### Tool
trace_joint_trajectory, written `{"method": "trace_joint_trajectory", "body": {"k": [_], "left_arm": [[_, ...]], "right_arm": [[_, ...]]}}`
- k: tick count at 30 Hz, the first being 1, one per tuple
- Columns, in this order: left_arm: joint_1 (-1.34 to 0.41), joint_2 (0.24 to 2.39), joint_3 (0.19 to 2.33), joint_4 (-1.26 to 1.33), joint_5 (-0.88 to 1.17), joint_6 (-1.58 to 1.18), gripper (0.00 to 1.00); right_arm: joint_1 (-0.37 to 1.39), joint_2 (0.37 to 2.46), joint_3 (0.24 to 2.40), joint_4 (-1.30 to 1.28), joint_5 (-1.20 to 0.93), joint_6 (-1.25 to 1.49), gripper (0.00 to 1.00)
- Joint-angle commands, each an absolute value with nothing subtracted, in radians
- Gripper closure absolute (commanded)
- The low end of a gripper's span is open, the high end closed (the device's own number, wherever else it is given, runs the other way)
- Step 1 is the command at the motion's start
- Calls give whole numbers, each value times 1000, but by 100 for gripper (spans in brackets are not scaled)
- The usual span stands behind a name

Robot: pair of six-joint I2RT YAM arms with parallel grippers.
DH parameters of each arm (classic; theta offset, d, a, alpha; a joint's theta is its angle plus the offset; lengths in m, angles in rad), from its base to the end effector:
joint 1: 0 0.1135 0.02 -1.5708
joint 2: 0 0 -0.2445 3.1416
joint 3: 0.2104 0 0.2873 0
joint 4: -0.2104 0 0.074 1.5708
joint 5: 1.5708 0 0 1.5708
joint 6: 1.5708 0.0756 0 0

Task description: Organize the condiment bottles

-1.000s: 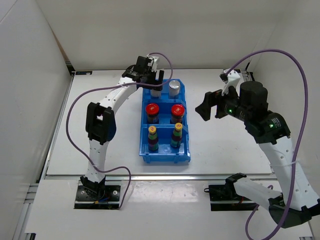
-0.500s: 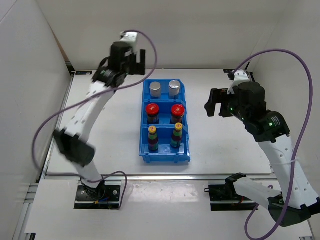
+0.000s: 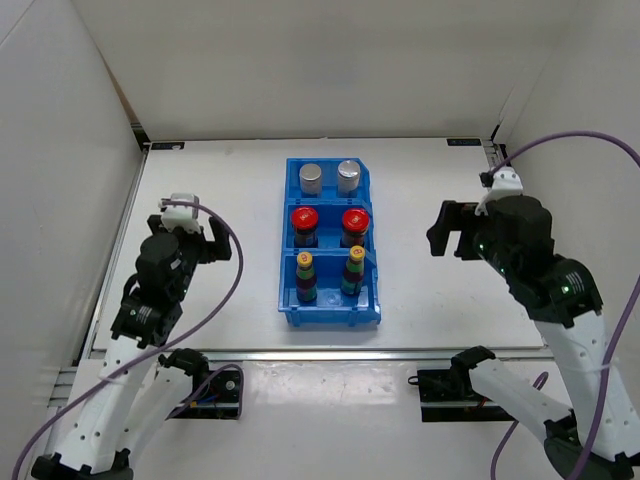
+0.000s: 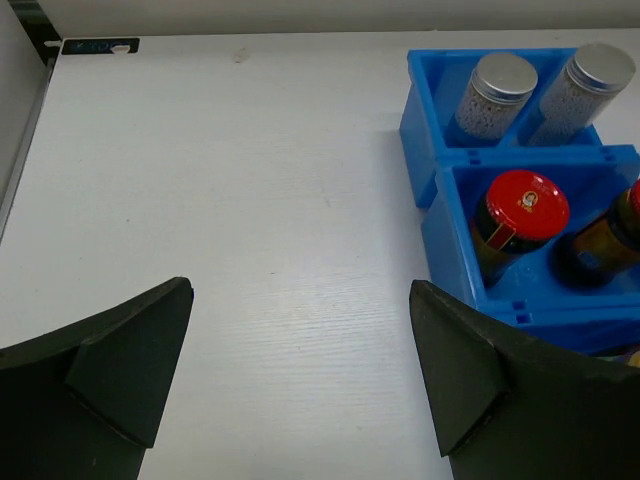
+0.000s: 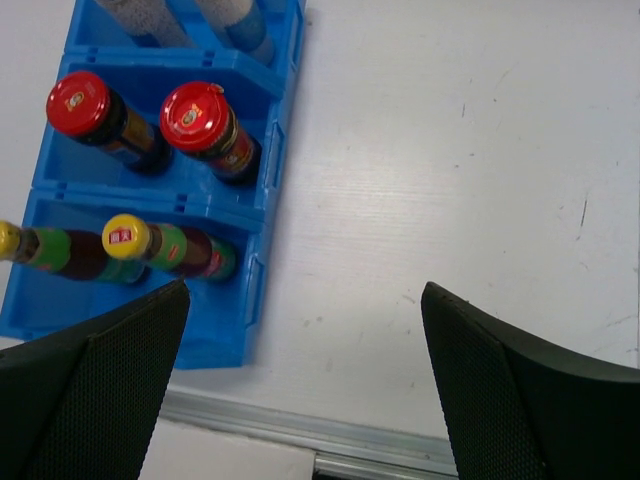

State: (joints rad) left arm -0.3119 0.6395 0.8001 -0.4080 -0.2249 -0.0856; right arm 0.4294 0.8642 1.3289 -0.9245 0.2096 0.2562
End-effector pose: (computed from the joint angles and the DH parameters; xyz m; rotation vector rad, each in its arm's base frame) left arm 0.2286 -0.0560 0.3274 0.0461 1.8119 -0.0778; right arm 0.2049 0.0765 0.4134 -0.0434 2.0264 0.2216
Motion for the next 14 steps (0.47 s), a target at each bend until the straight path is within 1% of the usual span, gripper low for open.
{"method": "trace_joint_trajectory", "body": {"k": [1,5,11,14], "left_arm": [[-319,575,744,-411,-189,-25,0],[-328,509,660,-411,-192,-35,0],[-328,466,560,-399,-354,-90,0],[-328,466,540,-353,-365,-81,0]], "right_arm": [[426,796,1283,-905,184,270,0],[417,782,1258,-923,195,281,0],[417,772,1213,-914,204,291,0],[417,772,1213,-923,213,291,0]]}}
